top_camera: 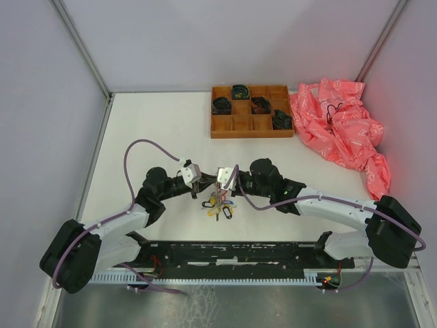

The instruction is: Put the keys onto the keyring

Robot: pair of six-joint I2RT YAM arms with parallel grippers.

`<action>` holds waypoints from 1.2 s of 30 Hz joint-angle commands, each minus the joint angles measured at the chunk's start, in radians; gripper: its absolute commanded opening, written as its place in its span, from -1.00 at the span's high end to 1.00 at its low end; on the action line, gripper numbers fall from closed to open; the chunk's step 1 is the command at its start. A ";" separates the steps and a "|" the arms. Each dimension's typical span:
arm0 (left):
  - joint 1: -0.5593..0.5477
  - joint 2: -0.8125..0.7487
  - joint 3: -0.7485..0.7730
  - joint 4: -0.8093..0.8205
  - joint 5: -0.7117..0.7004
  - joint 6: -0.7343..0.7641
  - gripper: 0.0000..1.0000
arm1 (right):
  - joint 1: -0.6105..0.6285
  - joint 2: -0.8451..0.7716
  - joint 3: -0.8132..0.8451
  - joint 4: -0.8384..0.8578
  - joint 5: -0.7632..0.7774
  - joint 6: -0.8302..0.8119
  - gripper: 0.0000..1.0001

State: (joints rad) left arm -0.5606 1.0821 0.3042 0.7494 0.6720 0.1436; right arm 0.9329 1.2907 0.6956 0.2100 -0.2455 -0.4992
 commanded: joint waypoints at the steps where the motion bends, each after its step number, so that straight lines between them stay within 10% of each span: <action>1: -0.008 0.005 0.010 0.220 -0.036 -0.085 0.95 | 0.001 0.007 0.001 0.033 -0.033 0.020 0.99; 13: -0.009 -0.052 0.005 0.038 -0.015 0.085 0.42 | 0.000 -0.059 0.106 -0.158 0.013 -0.120 0.99; 36: -0.009 0.001 0.117 -0.213 0.096 0.221 0.48 | 0.009 -0.047 0.189 -0.273 -0.041 -0.174 0.99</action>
State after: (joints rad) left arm -0.5652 1.0775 0.3756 0.5434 0.7441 0.3191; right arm 0.9360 1.2606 0.8322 -0.0879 -0.2691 -0.6605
